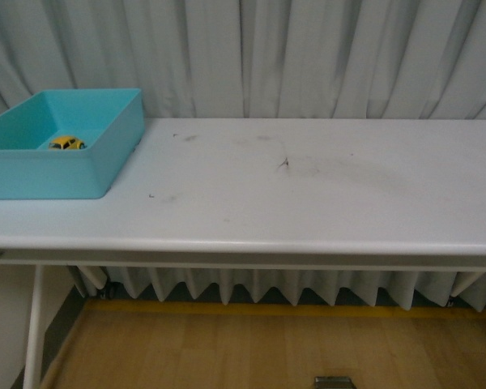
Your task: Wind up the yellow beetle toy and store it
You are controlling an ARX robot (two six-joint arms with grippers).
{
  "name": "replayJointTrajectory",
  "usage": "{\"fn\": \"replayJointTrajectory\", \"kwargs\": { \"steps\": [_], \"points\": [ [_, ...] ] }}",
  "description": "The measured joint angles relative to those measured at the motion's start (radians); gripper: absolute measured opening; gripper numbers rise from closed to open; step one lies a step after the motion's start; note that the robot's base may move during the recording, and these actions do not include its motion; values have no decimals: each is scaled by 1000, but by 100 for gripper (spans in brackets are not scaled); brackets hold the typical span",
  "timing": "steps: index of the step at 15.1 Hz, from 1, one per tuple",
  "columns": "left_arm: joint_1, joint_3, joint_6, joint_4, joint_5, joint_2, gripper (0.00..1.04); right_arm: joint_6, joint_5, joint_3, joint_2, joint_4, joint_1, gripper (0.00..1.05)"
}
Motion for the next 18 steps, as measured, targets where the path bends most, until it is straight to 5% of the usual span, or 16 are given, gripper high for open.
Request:
{"fn": "replayJointTrajectory", "kwargs": {
  "steps": [18],
  "points": [
    [0,0,-1,-1,0,0,98,0,0,0,0,2,0,98]
  ]
}}
